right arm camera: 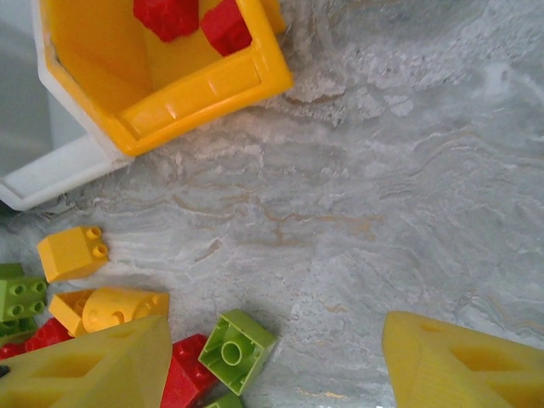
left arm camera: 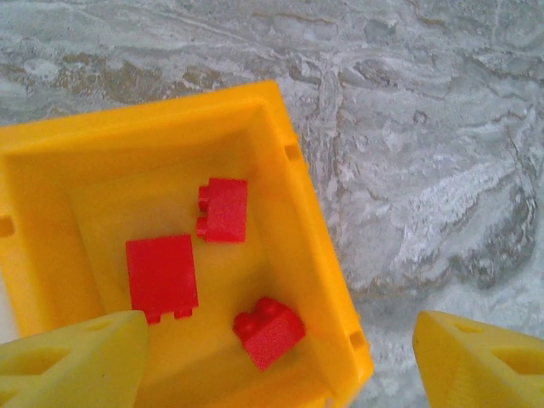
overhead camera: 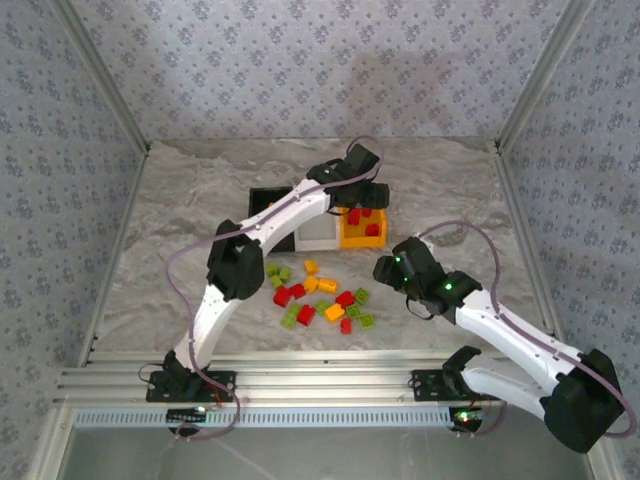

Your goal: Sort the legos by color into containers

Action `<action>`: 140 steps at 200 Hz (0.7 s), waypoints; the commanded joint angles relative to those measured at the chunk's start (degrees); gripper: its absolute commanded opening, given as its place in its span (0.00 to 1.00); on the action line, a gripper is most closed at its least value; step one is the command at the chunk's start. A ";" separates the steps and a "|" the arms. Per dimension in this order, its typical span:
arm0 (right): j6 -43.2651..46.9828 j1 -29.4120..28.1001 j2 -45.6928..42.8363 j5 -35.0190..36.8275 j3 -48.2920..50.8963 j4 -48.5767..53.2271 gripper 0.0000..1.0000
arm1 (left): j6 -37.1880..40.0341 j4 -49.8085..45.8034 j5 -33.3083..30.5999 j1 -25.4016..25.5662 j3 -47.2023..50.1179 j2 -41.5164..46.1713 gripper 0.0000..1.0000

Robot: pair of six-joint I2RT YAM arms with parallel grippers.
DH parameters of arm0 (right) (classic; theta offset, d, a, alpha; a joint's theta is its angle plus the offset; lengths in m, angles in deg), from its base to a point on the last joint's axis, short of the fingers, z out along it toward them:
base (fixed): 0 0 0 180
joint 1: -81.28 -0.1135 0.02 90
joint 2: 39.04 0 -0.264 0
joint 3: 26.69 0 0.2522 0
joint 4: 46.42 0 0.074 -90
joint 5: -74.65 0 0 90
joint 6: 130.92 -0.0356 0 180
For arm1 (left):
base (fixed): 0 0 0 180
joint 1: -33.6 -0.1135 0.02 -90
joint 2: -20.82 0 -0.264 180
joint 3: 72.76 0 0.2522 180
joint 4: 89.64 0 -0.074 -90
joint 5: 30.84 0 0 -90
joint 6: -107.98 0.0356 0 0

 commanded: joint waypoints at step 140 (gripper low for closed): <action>12.13 -13.86 38.80 -3.97 -22.65 -12.77 0.68 | -14.59 4.03 -13.64 -1.87 88.32 84.75 0.99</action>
